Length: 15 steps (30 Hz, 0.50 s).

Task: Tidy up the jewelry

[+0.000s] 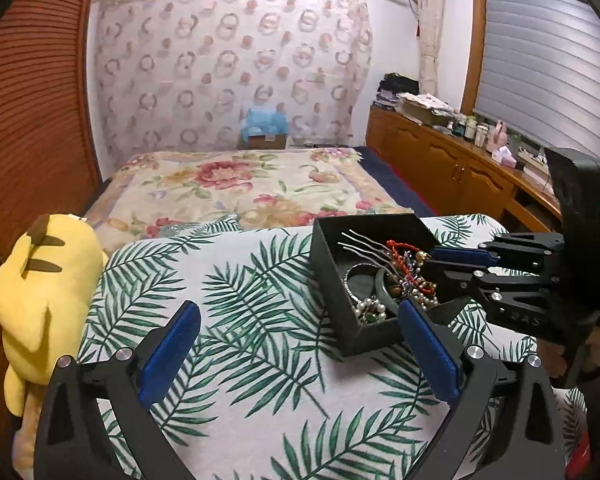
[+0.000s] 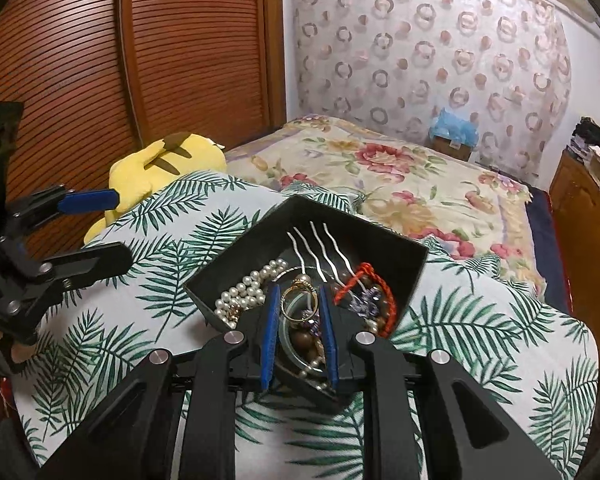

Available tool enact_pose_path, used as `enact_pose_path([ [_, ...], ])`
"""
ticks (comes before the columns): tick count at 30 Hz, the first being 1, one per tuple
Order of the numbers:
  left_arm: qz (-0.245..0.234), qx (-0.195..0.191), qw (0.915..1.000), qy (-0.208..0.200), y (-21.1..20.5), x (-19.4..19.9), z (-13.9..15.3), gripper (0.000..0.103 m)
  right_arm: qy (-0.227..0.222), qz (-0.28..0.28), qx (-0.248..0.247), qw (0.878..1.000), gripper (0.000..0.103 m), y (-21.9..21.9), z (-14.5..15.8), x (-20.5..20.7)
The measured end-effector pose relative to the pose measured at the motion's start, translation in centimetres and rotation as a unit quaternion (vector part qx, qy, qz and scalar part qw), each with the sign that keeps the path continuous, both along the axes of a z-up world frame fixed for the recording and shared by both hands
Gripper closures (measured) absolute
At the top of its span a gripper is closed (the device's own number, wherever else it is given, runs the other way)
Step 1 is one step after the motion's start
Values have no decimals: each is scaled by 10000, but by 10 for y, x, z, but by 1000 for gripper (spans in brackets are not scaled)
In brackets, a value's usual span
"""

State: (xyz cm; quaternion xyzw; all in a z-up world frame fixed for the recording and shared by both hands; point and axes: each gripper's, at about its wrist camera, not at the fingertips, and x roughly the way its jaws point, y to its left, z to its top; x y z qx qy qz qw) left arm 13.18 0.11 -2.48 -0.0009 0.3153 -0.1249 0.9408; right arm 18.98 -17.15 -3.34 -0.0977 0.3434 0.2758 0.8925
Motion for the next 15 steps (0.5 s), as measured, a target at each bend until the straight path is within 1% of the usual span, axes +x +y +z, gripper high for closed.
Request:
enact_pose_path([
  [3, 122, 44, 9999, 78, 5, -4, -4, 8, 10, -14, -19, 10000, 80, 5, -1, 2],
  [4, 172, 58, 9998, 84, 7, -6, -5, 8, 0, -34, -41, 10000, 75, 6, -1, 2],
  [5, 200, 88, 9997, 79, 8, -8, -5, 8, -7, -48, -48, 10000, 68, 7, -1, 2],
  [7, 262, 146, 9995, 76, 10, -10, -7, 8, -17, -69, -43, 10000, 63, 9, -1, 1],
  [9, 284, 182, 9994, 80, 12, -13, -8, 8, -34, -105, -33, 9999, 61, 8, 0, 0],
  [10, 303, 217, 9993, 86, 11, -16, -8, 8, -44, -154, -19, 9999, 58, 7, 1, -1],
  [14, 352, 247, 9990, 143, 13, -24, -9, 8, -188, -343, 56, 9992, 40, 0, 8, -11],
  [15, 369, 236, 9989, 157, 14, -26, -8, 8, -231, -409, 87, 9989, 38, -2, 10, -17],
])
